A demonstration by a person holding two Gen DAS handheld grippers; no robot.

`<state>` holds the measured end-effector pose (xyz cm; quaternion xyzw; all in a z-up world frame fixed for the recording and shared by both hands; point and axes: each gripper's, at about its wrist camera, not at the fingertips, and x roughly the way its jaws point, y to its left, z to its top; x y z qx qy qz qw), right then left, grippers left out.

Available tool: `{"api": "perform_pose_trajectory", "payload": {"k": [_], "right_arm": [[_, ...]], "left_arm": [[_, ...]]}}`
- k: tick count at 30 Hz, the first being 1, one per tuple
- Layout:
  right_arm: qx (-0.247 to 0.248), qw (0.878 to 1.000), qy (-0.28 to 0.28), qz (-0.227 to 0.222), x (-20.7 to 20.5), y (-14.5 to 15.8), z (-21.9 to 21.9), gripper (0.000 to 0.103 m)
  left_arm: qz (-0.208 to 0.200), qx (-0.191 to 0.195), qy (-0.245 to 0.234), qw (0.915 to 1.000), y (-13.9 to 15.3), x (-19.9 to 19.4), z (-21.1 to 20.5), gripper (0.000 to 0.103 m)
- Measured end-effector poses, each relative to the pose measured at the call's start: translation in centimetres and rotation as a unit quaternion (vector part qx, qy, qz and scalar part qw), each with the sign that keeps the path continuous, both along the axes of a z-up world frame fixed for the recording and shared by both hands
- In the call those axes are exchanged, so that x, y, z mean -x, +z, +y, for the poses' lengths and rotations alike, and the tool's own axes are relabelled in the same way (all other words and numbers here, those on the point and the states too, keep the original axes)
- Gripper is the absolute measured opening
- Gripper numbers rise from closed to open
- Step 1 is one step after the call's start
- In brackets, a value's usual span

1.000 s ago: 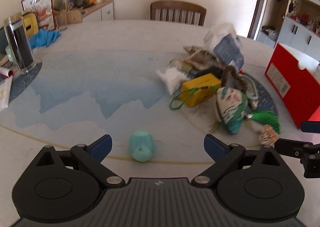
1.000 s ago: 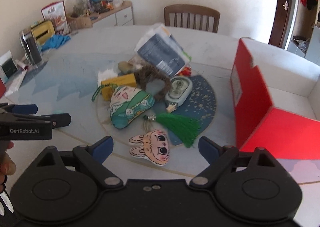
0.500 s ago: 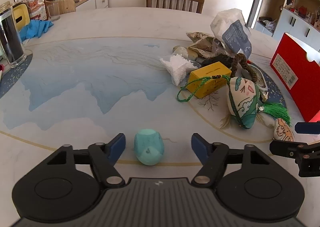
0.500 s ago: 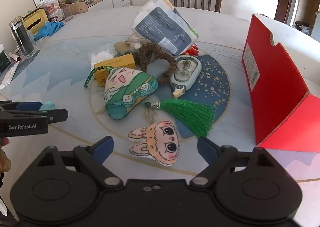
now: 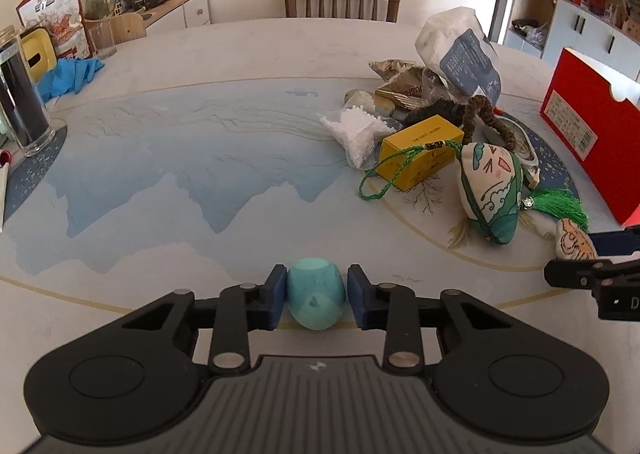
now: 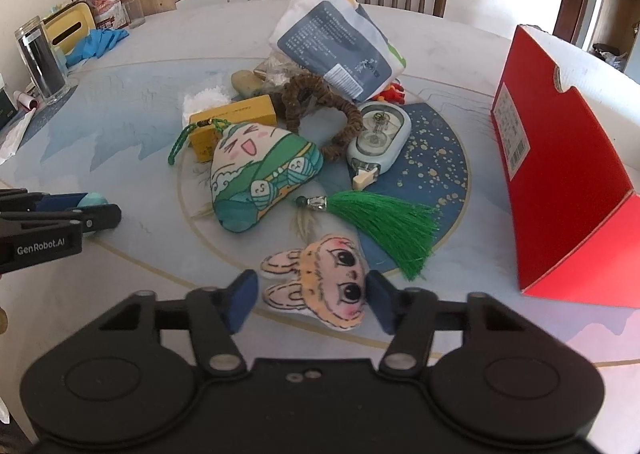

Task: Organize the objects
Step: 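Grasp the teal sharpener with the left tool while the right tool grasps the bunny keychain, then carry both items into the red shoebox and open both tools to release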

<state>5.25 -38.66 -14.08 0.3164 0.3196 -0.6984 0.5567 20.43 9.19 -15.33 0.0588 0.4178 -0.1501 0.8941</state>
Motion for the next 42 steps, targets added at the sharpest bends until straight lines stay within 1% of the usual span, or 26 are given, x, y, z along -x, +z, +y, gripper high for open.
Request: {"api": "perform_pose_trajectory", "payload": {"k": [3,7,9,10,13,15,16,21,23,28,37,42], "right_arm": [[0.003,1.000,-0.001,-0.003,-0.2,0.3,0.1,0.049],[0.005,1.000,0.000,0.002,-0.6,1.0,0.2,0.047],[0.006,1.000,-0.003,0.007,-0.7,1.6,0.4,0.047],[0.007,1.000,-0.005,0.011,-0.7,1.9,0.4,0.047],[0.014,0.999,-0.023,0.021,-0.7,3.3,0.8,0.047],[0.022,0.998,-0.050,0.027,-0.6,4.6,1.1,0.047],[0.028,0.998,-0.053,0.029,-0.5,5.3,1.2,0.047],[0.054,0.995,-0.065,0.045,0.3,8.7,2.2,0.047],[0.064,0.994,-0.079,0.050,1.2,10.0,2.6,0.047],[0.076,0.989,-0.111,0.057,3.9,12.2,3.8,0.047],[0.096,0.985,-0.127,0.067,10.3,14.6,6.5,0.047],[0.100,0.984,-0.130,0.070,13.7,15.1,8.2,0.047]], "left_arm": [[0.003,0.004,-0.012,0.9999,0.0,0.0,0.0,0.030],[-0.001,0.010,-0.034,0.9994,0.4,0.1,-0.2,0.030],[-0.009,0.015,-0.044,0.9989,1.0,0.0,-0.4,0.030],[-0.015,0.017,-0.057,0.9981,1.3,0.0,-0.6,0.030],[-0.031,0.028,-0.080,0.9960,2.7,-0.1,-1.3,0.030],[-0.046,0.035,-0.098,0.9936,3.8,0.0,-1.9,0.030],[-0.050,0.040,-0.141,0.9880,4.4,0.0,-2.3,0.030],[-0.070,0.057,-0.188,0.9781,7.3,0.5,-4.9,0.030],[-0.071,0.065,-0.211,0.9727,8.3,0.7,-6.1,0.030],[-0.073,0.073,-0.240,0.9653,10.2,1.2,-9.3,0.030],[-0.087,0.076,-0.244,0.9630,12.5,2.1,-16.5,0.030],[-0.085,0.078,-0.254,0.9603,13.4,2.8,-21.2,0.030]]}}
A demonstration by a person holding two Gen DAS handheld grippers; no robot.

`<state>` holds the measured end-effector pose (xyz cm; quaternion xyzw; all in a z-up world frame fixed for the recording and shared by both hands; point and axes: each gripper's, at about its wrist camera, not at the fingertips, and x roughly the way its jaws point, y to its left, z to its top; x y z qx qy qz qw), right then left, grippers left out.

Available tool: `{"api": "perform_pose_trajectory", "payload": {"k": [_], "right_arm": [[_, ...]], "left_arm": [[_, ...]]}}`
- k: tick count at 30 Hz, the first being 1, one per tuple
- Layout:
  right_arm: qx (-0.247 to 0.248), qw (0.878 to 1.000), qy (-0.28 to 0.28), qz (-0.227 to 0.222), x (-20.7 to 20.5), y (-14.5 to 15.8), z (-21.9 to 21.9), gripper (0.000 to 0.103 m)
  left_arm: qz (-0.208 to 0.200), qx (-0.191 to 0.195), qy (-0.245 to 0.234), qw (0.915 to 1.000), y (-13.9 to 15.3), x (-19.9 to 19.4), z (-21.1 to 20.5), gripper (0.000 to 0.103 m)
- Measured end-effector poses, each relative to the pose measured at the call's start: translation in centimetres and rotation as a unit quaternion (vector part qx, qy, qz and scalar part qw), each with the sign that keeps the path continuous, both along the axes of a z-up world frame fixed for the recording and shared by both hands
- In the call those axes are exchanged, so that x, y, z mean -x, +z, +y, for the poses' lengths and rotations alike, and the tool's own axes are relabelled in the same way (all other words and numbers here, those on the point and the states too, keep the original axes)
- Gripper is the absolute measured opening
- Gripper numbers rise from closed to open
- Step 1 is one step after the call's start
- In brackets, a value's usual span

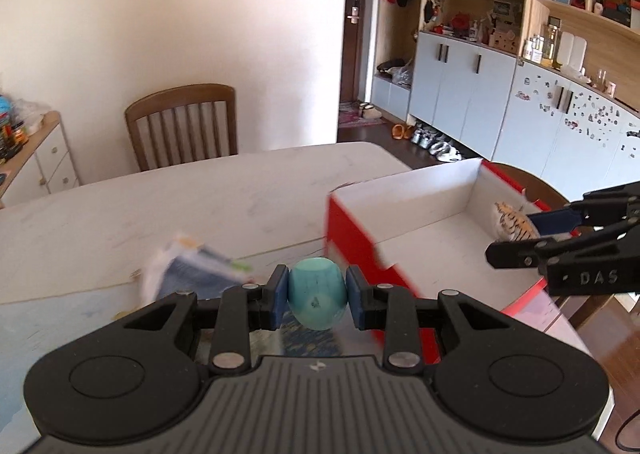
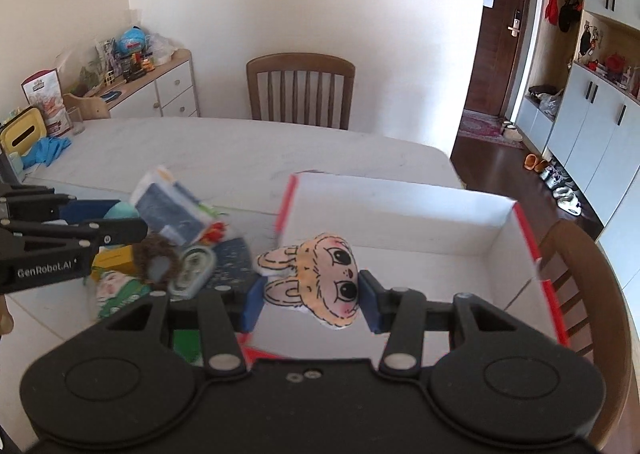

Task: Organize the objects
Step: 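Carry both items into the red shoebox and open both tools to release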

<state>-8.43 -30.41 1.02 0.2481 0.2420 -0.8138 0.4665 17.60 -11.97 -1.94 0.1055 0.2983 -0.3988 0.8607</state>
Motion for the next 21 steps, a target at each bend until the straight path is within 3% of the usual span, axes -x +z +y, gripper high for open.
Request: {"api": "perform_pose_trajectory", "payload": {"k": [9,15,20,21], "right_arm": [[-0.022,1.000,-0.014,0.004,5.6,-0.4,2.4,0.047],[-0.047,0.998,-0.026,-0.022,9.5,-1.4,2.5,0.047],[-0.071,0.997,-0.026,-0.028,11.3,-2.7,2.3,0.047],[-0.074,0.995,-0.063,-0.035,11.5,-3.0,2.3,0.047]], "left_arm": [[0.010,-0.019,-0.017,0.9996,-0.5,0.8,-7.7,0.030],[0.024,-0.024,-0.036,0.9987,-0.4,0.5,-12.3,0.030],[0.079,-0.025,-0.021,0.9963,-1.5,-0.6,-15.7,0.030],[0.089,-0.028,-0.020,0.9955,-1.9,-0.8,-16.5,0.030]]}}
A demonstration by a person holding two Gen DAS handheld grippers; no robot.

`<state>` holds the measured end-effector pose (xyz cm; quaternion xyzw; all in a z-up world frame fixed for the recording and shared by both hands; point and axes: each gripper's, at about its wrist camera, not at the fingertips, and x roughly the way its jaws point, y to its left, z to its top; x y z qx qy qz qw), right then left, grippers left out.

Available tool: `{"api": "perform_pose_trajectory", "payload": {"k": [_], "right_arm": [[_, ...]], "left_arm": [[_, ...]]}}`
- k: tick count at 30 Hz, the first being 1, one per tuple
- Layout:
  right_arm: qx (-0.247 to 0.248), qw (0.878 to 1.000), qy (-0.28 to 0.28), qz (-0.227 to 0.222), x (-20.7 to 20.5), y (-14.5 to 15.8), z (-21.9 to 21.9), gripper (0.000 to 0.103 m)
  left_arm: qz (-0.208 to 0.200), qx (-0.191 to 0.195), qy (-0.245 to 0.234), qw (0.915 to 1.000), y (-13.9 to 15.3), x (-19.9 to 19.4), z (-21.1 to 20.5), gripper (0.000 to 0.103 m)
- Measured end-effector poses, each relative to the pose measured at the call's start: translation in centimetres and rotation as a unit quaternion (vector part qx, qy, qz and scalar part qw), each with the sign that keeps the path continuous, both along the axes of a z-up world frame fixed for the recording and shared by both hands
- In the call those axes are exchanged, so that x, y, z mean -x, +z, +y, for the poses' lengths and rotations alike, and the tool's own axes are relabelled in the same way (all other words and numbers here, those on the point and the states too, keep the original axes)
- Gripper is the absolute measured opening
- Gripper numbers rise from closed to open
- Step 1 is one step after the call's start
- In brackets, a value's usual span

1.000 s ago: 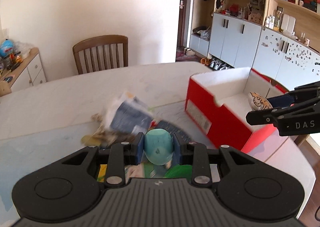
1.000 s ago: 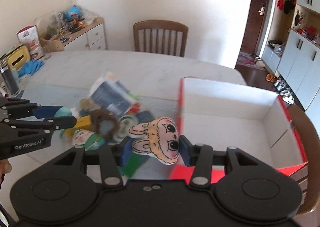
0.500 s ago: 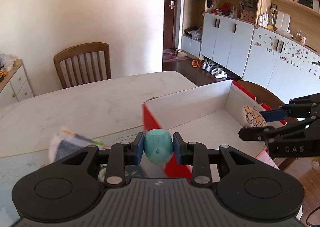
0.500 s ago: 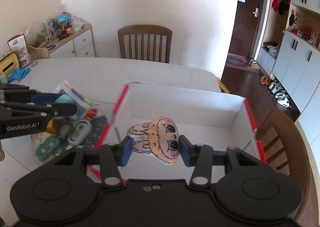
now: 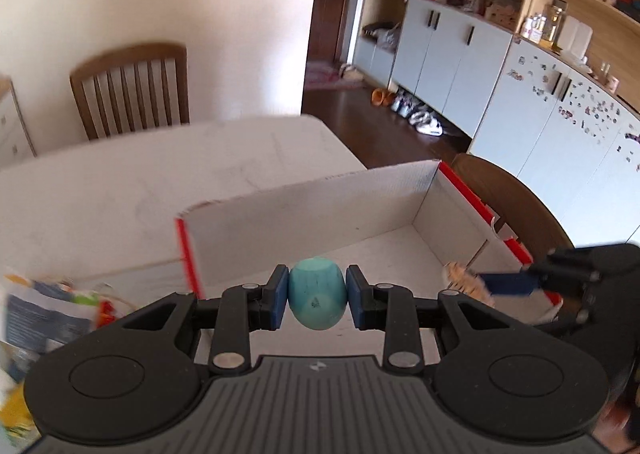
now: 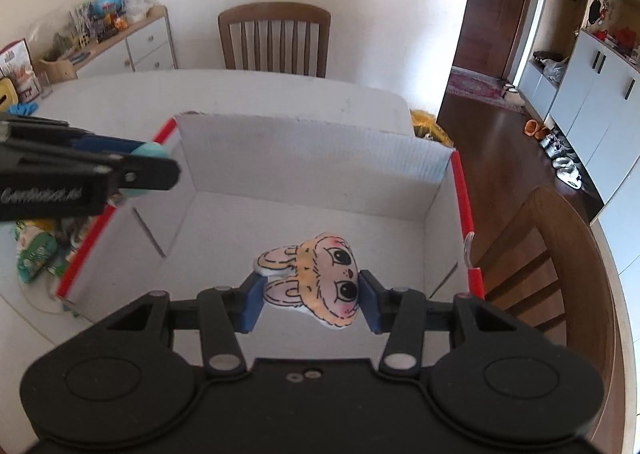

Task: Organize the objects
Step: 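Carry both items into the red shoebox and open both tools to release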

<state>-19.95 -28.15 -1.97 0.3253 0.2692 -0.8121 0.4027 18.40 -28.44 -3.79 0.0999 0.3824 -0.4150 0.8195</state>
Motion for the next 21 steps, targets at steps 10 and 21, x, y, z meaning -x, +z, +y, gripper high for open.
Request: {"api": "perform_pose_trajectory", "payload": {"k": [10,21], "right_arm": [[-0.057,0.998,-0.017,-0.038,2.7,-2.4,-1.2,0.047],[-0.122,0.988,-0.040,-0.087,5.0,-4.4,-2.4,0.047]], "left_arm": [[0.044,-0.091,-0.040,0.9941,-4.0,-1.5,-6.0,0.030],[0.077,-0.165,-0.059,0.9814,-7.5,-3.1,-8.8,0.030]]}}
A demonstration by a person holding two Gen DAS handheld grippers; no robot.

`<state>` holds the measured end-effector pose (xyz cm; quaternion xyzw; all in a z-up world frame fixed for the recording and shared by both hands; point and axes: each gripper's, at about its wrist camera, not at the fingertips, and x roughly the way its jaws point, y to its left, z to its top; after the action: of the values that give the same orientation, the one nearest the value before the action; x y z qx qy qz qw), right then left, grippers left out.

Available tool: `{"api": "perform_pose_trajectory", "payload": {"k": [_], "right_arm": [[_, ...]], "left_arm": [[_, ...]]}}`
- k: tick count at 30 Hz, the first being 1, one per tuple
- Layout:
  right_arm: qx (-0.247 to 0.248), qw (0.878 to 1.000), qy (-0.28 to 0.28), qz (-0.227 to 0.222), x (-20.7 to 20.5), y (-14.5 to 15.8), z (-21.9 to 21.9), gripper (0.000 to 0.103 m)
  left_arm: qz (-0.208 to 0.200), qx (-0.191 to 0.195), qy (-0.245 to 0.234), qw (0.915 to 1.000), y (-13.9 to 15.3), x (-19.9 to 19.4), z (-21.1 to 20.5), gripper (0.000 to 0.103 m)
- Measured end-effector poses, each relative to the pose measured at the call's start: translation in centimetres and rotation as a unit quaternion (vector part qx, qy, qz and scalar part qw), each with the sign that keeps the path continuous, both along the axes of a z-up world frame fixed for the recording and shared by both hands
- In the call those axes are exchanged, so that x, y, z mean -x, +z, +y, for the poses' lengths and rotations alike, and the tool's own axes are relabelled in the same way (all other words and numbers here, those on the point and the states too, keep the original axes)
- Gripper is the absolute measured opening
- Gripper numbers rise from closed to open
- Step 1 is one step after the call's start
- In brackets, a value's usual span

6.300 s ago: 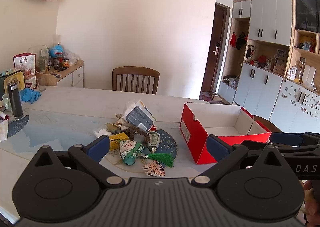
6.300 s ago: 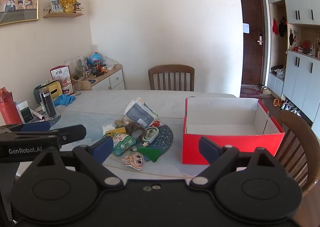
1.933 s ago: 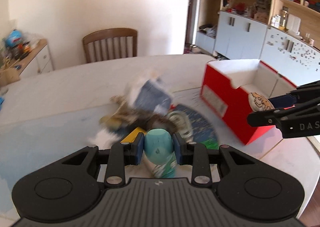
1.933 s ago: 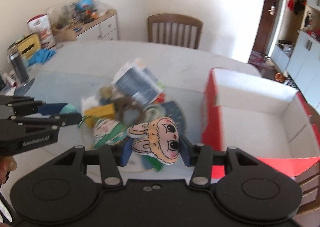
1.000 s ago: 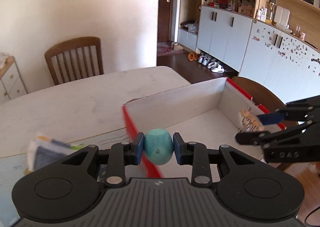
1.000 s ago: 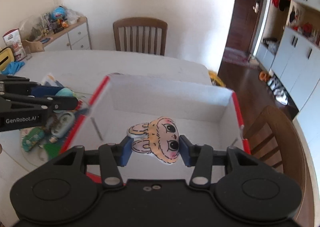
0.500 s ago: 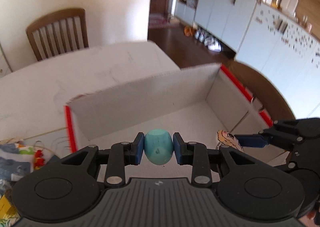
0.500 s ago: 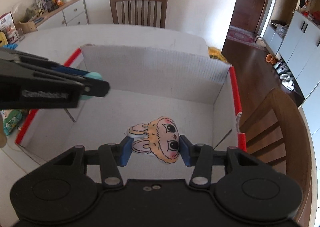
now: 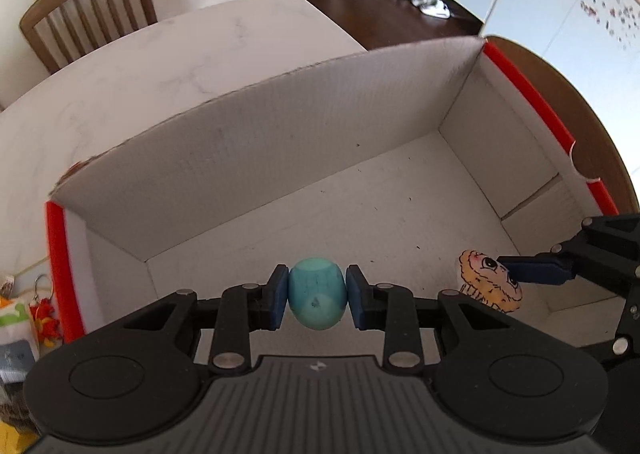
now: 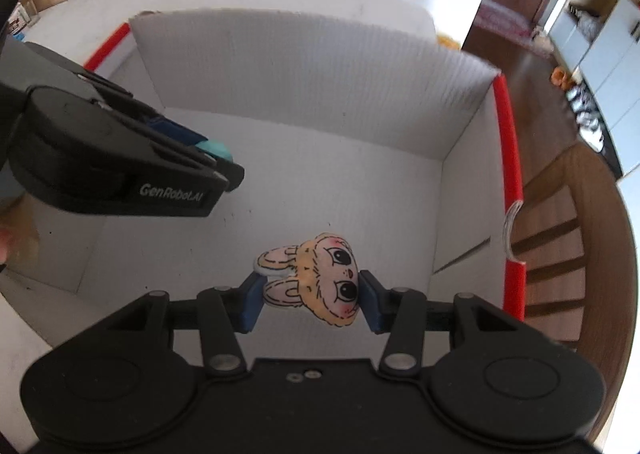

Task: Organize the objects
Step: 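Carry both items into the red shoebox and open both tools to release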

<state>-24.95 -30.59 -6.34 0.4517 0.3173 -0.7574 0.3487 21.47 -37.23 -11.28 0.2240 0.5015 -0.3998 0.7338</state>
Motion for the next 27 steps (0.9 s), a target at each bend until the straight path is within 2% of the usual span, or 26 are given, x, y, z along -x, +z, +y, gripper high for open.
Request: {"api": "perform_pose_trajectory", "payload": {"k": [5,13,24,26,27], "right_arm": [[-0.020,0.999,-0.014,-0.026,0.6,-0.8,-0.2,0.047],[-0.034,0.999,-0.023,-0.033,0.8,-1.2,-1.0,0.048],[-0.027,0.999,-0.031,-0.035,0.2,-1.1,-1.7,0.060],[-0.018,0.999,-0.032,-0.035,0.2,-0.9,-1.2,0.061],[-0.015,0.999,-0.034,-0.035,0.3,-0.8,-0.7,0.061]], "left_arm": [[0.009,-0.014,-0.011,0.9998,-0.7,-0.2,-1.0,0.030],[0.022,-0.029,-0.016,0.9992,-1.5,-0.7,-1.8,0.030],[0.010,-0.015,-0.019,0.9997,-0.6,-0.7,-0.9,0.031],[0.007,-0.007,-0.017,0.9998,0.0,-0.8,-0.4,0.037],[0.006,-0.002,-0.015,0.9999,0.2,-0.7,-0.3,0.046]]}}
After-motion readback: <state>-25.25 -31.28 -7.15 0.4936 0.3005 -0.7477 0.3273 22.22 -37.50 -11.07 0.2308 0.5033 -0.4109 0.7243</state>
